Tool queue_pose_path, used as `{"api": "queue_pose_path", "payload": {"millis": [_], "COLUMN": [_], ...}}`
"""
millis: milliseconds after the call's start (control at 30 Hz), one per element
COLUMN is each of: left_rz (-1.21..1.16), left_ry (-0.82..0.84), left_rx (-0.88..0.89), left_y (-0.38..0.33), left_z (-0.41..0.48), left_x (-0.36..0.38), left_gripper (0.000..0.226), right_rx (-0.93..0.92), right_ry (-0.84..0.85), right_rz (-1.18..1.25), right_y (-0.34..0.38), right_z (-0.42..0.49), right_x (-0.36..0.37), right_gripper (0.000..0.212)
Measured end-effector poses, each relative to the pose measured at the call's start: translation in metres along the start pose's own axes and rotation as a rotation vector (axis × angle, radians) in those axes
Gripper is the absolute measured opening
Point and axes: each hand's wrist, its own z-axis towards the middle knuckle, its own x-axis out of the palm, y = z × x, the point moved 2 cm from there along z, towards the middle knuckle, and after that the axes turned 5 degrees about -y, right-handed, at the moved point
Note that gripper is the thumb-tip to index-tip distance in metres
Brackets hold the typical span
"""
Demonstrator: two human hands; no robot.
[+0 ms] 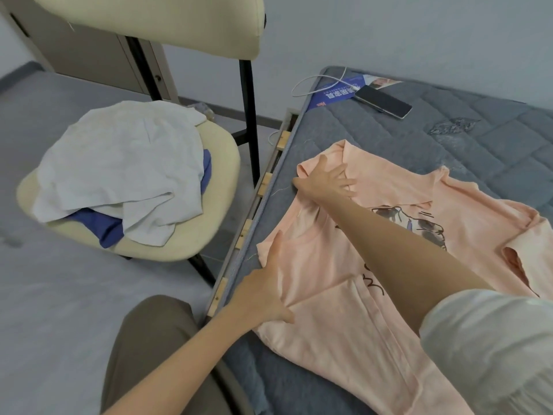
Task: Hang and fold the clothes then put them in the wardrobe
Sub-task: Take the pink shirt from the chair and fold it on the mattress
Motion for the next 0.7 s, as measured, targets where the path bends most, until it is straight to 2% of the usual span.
{"api": "queue_pose_path", "payload": {"millis": [200, 300, 433, 567, 633, 700], "left_rz": [-0.154, -0.203, -0.207, -0.195, -0.196, -0.179], "left_ry": [-0.035, -0.023, 0.000, 0.069, 0.109, 0.118], "left_rx": [-0.006, -0.006, -0.004, -0.035, -0.052, -0.044], "left_y": [0.002, 0.003, 0.003, 0.004, 0.005, 0.006], "left_z": [-0.003, -0.003, 0.002, 0.006, 0.008, 0.011], "left_x": [0.003, 0.002, 0.000, -0.005, -0.011, -0.018], "left_gripper": [0.126, 0.127, 0.130, 0.129, 0.120, 0.092], "right_rx": [0.049, 0.045, -0.008, -0.027, -0.050, -0.072], "right_ry": [-0.055, -0.197, -0.208, -0.239, -0.254, -0.261], "right_rz": [-0.039, -0.048, -0.026, 0.096, 0.079, 0.092], "right_y": [-0.010, -0.033, -0.052, -0.050, -0.042, -0.031], "right_z": [0.012, 0.023, 0.026, 0.026, 0.027, 0.029], "right_x": [-0.003, -0.020, -0.031, -0.034, -0.036, -0.035], "right_gripper": [0.089, 0.086, 0.060, 0.037, 0.030, 0.027]}}
